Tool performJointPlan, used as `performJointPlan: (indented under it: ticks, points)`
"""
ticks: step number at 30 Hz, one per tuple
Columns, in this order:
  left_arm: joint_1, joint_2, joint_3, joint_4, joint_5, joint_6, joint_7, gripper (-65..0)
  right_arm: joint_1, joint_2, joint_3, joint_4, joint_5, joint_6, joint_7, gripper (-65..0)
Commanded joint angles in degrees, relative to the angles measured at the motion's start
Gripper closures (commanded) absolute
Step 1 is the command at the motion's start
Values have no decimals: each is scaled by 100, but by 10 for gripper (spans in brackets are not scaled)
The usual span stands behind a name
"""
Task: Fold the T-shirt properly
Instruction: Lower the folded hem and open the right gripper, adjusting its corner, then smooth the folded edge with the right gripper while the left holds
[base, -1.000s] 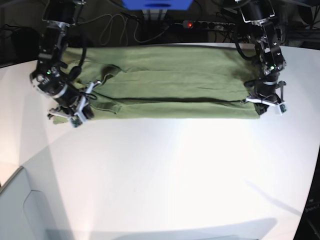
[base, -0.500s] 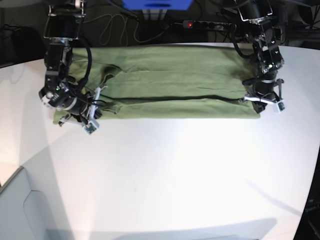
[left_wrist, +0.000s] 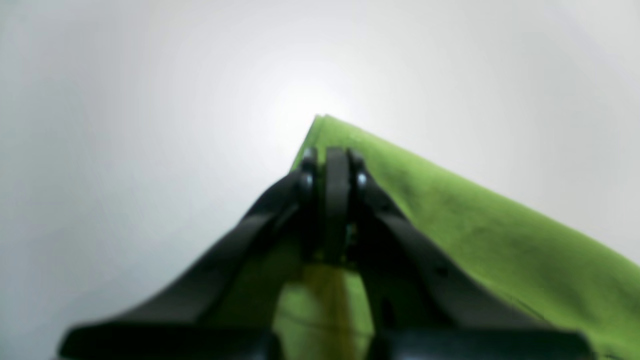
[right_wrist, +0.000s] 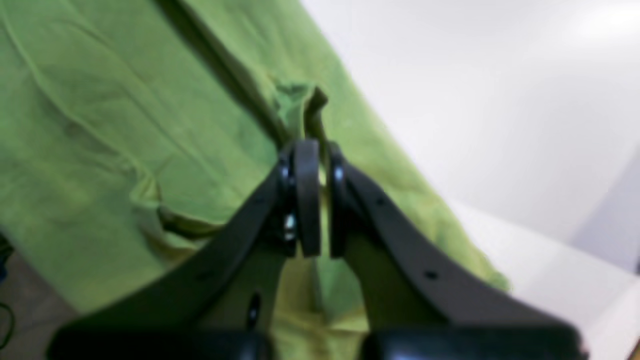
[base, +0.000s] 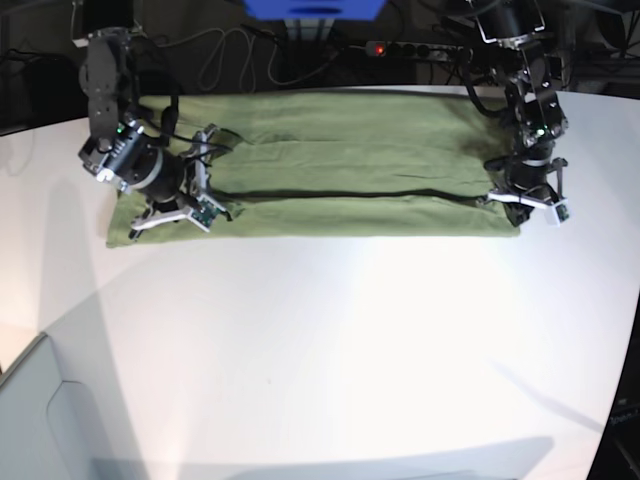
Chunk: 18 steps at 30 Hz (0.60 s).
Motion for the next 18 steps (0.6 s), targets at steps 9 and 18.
performJointPlan:
  ticks: [9, 18]
  points:
    - [-39, -75, -34, 108, -20, -3, -120, 0, 1182, -303, 359, -1310, 38, 65, 83, -2]
    - [-30, -75, -8, 90, -20, -3, -120, 0, 935, -294, 280, -1741, 38, 65, 92, -2]
